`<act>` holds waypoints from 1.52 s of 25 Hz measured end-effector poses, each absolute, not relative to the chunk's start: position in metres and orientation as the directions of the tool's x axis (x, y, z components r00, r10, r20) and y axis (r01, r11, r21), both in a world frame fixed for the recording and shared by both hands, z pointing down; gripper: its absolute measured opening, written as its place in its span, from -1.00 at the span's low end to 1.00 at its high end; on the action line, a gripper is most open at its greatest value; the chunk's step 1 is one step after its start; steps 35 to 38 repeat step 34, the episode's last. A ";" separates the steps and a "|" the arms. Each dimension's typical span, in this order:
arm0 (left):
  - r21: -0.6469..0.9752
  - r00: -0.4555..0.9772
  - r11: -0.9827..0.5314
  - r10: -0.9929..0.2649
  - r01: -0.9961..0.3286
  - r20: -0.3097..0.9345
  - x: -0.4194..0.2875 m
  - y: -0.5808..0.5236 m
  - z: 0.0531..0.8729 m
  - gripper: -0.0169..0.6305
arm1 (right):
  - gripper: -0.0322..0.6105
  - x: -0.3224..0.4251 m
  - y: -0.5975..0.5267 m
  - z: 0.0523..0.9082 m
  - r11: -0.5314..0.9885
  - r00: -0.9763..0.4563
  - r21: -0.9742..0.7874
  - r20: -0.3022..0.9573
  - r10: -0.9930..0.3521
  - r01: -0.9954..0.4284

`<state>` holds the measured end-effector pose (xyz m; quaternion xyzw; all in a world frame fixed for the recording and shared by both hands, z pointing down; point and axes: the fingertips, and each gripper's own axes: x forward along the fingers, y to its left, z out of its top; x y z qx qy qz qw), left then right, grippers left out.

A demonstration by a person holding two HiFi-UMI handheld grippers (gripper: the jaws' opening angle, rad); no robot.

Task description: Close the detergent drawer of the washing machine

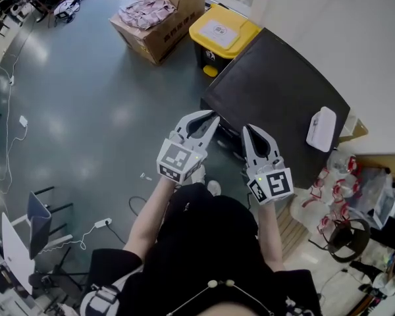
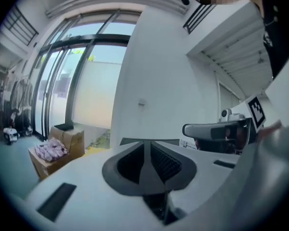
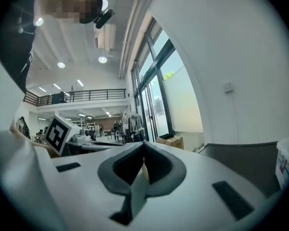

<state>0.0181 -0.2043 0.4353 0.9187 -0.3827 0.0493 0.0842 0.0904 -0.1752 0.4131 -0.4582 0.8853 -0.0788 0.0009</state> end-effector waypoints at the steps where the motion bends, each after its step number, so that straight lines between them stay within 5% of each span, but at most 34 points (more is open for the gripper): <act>1: 0.090 0.703 -0.698 -0.699 -0.711 0.131 0.018 -0.200 0.424 -0.82 | -0.89 0.090 -0.171 0.404 0.575 -0.586 -0.143 0.047 -0.809 -0.805; 9: 0.015 0.733 -0.733 -0.681 -0.680 -0.007 0.014 -0.163 0.364 -0.92 | -0.89 0.091 -0.149 0.373 0.623 -0.629 -0.153 -0.013 -0.777 -0.767; 38: 0.009 0.740 -0.741 -0.671 -0.671 -0.051 0.018 -0.158 0.348 -0.93 | -0.89 0.096 -0.149 0.364 0.623 -0.624 -0.027 0.027 -0.781 -0.782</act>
